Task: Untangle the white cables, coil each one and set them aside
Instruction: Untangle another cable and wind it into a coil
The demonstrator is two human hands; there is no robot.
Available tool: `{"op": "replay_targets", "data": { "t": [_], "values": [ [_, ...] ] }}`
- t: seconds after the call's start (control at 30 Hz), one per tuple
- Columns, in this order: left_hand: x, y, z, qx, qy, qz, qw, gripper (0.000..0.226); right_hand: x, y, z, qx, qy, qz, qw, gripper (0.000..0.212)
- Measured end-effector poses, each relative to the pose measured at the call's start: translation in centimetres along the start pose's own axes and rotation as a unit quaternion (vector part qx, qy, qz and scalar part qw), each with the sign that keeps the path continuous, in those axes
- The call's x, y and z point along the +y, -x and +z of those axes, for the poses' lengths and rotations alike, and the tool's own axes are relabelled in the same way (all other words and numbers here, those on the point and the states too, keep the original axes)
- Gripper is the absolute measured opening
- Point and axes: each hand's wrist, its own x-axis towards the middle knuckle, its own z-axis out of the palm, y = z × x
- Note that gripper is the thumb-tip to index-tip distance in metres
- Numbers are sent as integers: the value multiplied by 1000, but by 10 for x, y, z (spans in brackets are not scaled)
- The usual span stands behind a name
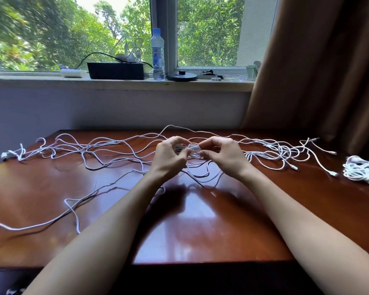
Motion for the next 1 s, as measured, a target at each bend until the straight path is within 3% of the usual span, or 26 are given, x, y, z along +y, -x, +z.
{"op": "replay_targets", "data": {
  "t": [0.13,0.37,0.47,0.63,0.77,1.0],
  "values": [
    [10,2,2,-11,66,-39,997,17,1,-1,1,41,-2,2,999,6],
    [16,-1,1,-1,140,-113,984,11,1,-5,2,62,-50,15,997,21],
    [19,0,3,4,131,-107,986,11,0,-4,0,67,-68,17,995,20],
    [18,1,7,-3,116,-84,990,10,5,-2,-8,1,-76,23,997,10],
    [18,-2,16,-27,112,-73,991,9,3,-3,-15,-9,14,2,1000,15],
    [21,-12,33,-141,83,-17,986,19,14,13,-50,40,46,17,998,9]
  ]
}}
